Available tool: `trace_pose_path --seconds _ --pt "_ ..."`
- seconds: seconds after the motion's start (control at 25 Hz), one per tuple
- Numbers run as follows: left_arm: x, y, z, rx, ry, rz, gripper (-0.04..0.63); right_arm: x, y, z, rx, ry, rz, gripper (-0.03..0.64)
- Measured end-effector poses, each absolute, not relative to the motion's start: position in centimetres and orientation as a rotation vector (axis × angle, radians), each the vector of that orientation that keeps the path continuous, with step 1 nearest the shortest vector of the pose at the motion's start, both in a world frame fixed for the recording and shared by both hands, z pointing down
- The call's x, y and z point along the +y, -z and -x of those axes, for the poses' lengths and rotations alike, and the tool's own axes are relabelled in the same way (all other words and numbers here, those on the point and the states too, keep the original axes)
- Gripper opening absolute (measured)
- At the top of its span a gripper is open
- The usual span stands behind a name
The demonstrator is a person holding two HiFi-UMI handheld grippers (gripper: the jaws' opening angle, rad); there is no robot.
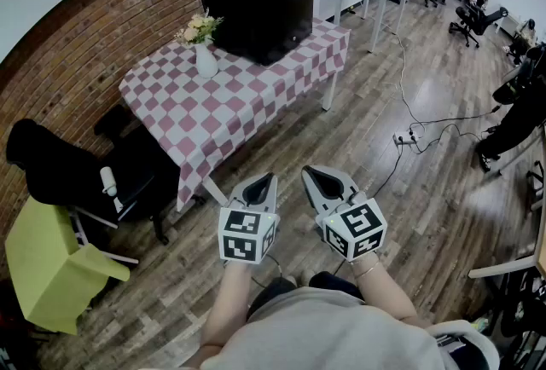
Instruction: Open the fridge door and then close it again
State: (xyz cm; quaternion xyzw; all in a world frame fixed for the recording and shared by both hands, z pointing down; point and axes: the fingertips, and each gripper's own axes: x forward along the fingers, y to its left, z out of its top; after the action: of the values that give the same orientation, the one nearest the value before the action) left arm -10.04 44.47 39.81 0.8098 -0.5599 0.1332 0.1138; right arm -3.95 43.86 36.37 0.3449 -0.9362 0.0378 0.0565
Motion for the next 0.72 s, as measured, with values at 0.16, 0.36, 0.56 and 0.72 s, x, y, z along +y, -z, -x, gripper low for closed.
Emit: trace_pose_path --seconds 0.16,0.36,0.56,0.72 --pt "44.7 -40.2 9.8 -1.617 -0.383 -2.37 0.006 43.9 -36.6 4.2 -2.824 -0.118 -1.052 -0.002" --pt "45.0 -40.7 10.2 -1.612 -0.403 -2.369 0.006 44.5 -37.0 4.8 -2.818 -0.128 -1.048 -0.002" --pt "45.5 -40.0 10.0 -1.551 -0.308 -2.436 0.006 45.0 -36.9 5.7 -2.87 -0.176 -1.03 -0.002" --pt "46.3 -40.1 10.5 -1.489 -0.184 -2.473 0.006 45.6 -37.5 6.4 -2.867 -0.185 -1.029 -0.002"
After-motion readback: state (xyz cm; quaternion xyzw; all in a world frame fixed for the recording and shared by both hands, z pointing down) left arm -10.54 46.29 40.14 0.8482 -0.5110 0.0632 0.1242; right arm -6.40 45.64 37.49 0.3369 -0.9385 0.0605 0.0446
